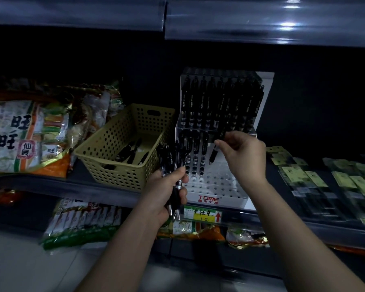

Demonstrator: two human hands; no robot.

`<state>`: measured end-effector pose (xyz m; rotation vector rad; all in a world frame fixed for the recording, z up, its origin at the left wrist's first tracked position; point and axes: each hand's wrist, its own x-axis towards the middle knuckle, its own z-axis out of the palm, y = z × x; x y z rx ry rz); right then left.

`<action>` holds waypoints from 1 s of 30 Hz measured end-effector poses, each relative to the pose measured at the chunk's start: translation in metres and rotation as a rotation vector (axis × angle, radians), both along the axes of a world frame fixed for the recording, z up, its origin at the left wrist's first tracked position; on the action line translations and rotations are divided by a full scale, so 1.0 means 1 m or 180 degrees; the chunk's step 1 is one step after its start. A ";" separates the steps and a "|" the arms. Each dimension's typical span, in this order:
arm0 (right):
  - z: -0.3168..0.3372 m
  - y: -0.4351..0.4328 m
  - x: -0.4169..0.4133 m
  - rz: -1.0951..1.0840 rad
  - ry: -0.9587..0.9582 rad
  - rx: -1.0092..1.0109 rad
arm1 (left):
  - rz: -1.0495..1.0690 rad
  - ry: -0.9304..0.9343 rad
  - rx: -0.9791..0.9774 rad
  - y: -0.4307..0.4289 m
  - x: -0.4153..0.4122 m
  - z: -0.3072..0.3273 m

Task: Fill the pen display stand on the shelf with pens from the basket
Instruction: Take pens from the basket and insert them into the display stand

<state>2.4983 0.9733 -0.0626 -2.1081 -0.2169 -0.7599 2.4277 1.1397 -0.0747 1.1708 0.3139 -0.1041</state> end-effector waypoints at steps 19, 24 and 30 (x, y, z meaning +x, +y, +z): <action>-0.018 0.013 0.004 -0.0226 0.0564 -0.1136 | -0.0040 -0.0015 -0.0208 0.005 0.003 -0.002; -0.022 0.015 0.001 -0.0309 0.0589 -0.0880 | -0.0050 -0.0022 -0.0200 0.006 0.003 -0.002; -0.024 0.015 0.001 -0.0324 0.0567 -0.0830 | -0.0049 -0.0001 -0.0186 0.006 0.004 -0.002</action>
